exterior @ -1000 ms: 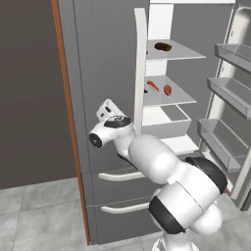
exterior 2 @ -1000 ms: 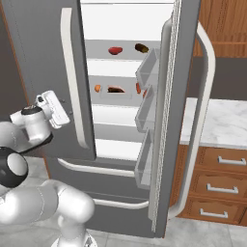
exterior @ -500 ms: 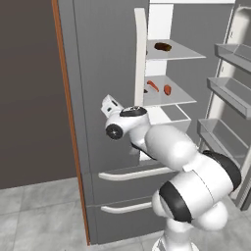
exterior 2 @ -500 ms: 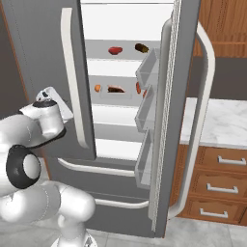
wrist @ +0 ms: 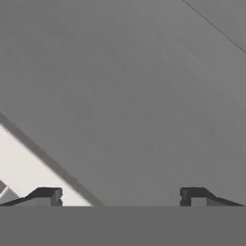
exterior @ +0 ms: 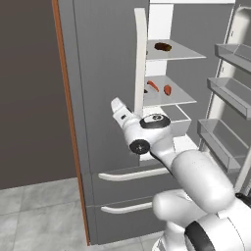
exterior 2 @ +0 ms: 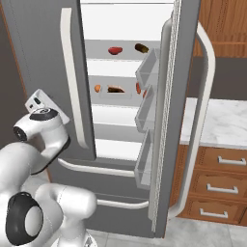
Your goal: Place the tupperware on the second highest shelf of the fridge. Make space for the tupperware among the existing items by rearranging them on the shelves if needed. Close the fridge door when finished.
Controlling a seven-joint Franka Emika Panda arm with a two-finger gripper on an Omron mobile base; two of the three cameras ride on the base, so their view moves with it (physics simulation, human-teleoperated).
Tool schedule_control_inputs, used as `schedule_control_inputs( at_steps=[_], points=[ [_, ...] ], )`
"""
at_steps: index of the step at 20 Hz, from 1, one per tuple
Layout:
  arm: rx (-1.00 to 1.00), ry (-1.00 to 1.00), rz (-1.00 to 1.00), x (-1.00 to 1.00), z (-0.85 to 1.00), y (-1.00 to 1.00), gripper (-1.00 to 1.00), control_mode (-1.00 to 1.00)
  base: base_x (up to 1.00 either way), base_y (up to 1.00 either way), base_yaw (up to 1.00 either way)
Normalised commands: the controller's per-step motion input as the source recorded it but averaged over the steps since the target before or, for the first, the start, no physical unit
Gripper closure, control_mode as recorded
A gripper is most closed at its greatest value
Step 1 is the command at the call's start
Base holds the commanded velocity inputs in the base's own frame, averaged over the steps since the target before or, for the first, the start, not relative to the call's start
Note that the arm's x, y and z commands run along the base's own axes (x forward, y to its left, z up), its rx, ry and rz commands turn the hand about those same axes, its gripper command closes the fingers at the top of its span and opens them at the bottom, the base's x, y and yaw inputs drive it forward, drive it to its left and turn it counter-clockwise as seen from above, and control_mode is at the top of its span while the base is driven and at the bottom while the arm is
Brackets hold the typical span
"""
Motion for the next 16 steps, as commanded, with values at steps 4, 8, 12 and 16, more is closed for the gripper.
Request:
schedule_control_inputs(
  at_steps=[4, 8, 12, 16],
  points=[
    [0.17, 0.12, 0.05, -0.55, 1.0, 0.0, -1.0, -1.0, 0.0, 0.0, 0.0],
    [0.2, 0.26, 0.0, -0.5, 1.0, -0.01, -1.0, -1.0, 0.0, 0.0, 0.0],
    [0.23, 0.31, 0.0, -0.57, 1.0, -0.01, -1.0, -1.0, 0.0, 0.0, 0.0],
    [0.38, 0.24, -0.09, -0.46, 0.99, 0.0, -1.0, -1.0, 0.0, 0.0, 0.0]
  ],
)
